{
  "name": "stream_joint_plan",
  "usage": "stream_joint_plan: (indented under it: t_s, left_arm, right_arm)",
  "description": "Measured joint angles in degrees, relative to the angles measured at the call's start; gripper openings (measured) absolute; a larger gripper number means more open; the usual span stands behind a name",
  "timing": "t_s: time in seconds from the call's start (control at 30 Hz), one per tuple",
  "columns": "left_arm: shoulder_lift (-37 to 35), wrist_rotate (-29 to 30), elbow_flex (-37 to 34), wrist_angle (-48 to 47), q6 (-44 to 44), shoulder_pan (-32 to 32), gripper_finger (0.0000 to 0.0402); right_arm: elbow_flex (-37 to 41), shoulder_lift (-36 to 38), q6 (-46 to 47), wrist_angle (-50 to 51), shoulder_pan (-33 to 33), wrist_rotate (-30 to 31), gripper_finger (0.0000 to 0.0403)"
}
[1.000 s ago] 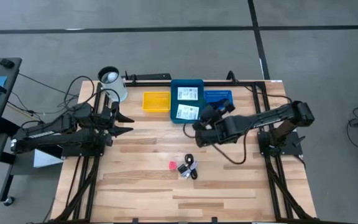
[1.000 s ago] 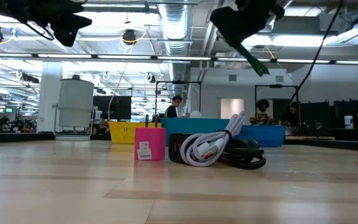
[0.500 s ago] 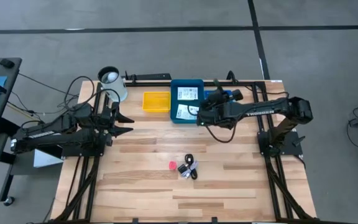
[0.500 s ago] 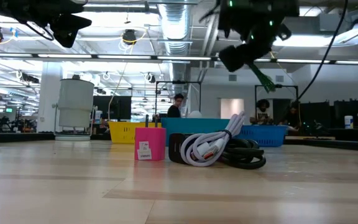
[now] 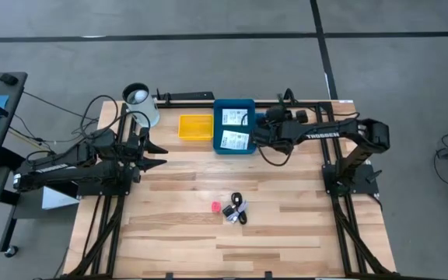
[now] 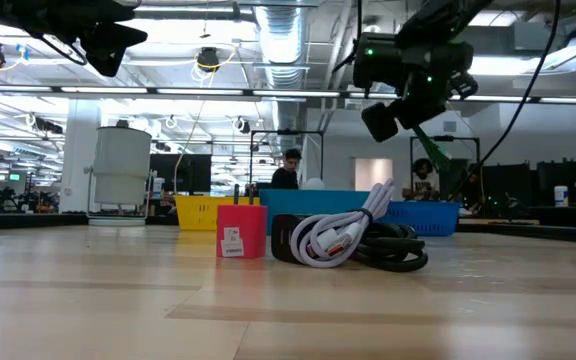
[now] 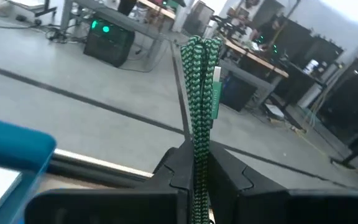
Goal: Pick and place items into bin
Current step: Put the green charger cable into the small blue bin
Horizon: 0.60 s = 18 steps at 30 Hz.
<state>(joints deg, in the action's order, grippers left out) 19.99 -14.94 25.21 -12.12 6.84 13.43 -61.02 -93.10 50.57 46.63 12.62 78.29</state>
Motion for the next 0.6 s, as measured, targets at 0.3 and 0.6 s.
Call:
stream_joint_plan:
  t_s: [0.3,0.6]
  left_arm:
    - [0.0,0.0,0.0,0.0,0.0,0.0,0.0155]
    - [0.0,0.0,0.0,0.0,-0.1,0.0,0.0155]
  right_arm:
    - [3.7,0.0,-0.4,-11.0,2.9,0.8,0.0016]
    - [8.4,0.0,-6.9,-23.0,5.1,-1.2,0.0014]
